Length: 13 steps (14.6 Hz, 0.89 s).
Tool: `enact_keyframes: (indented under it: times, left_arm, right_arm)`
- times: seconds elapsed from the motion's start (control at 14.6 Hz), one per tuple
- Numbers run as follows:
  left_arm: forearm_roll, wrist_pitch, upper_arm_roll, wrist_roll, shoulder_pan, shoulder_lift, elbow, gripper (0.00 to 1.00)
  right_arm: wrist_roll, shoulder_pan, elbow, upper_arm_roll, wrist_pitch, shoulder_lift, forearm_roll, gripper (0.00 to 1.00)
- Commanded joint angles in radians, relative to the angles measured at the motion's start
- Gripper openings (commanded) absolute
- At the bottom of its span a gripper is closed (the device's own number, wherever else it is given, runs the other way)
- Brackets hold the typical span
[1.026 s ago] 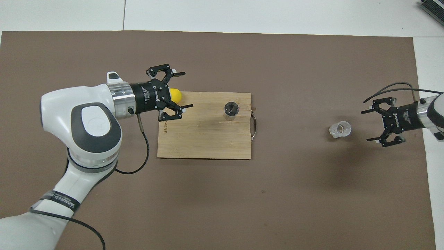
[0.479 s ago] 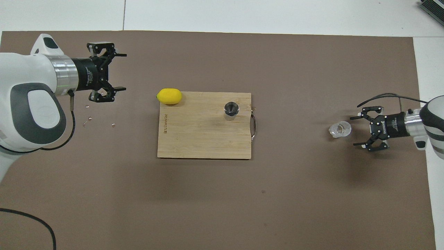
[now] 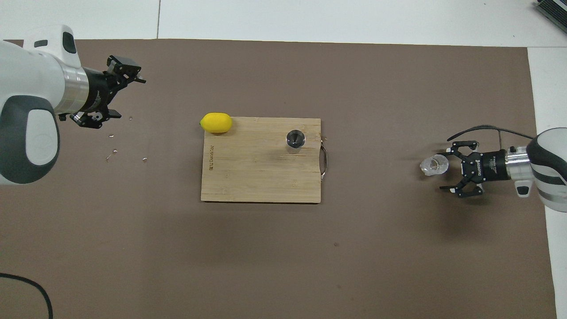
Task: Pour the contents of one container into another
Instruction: 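Withdraw the left gripper while the right gripper reaches the glass cup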
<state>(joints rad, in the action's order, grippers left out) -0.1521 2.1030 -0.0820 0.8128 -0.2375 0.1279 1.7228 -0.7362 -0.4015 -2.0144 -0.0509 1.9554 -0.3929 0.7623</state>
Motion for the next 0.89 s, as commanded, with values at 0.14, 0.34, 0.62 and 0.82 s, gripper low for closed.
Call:
enact_keyframes:
  times: [0.14,0.34,0.62,0.82]
  left_arm:
    - [0.031,-0.239,0.002,-0.448,0.056,-0.105,0.004,1.0]
    - [0.118,-0.363,0.005,-0.643,0.064,-0.142,0.004,1.0]
    - [0.132,-0.429,0.004,-0.77,0.073,-0.168,0.004,1.0]
    - [0.135,-0.488,0.074,-0.777,0.174,-0.2,0.0,1.0]
  right_arm:
    - [0.031,0.021,-0.032,-0.004,0.022,0.025,0.045,1.0]
    - [0.031,0.03,-0.03,-0.004,0.016,0.025,0.045,0.94]
    - [0.018,0.029,-0.014,-0.001,0.019,0.026,0.045,0.31]
    - [0.012,0.03,-0.009,-0.001,0.025,0.043,0.045,0.0]
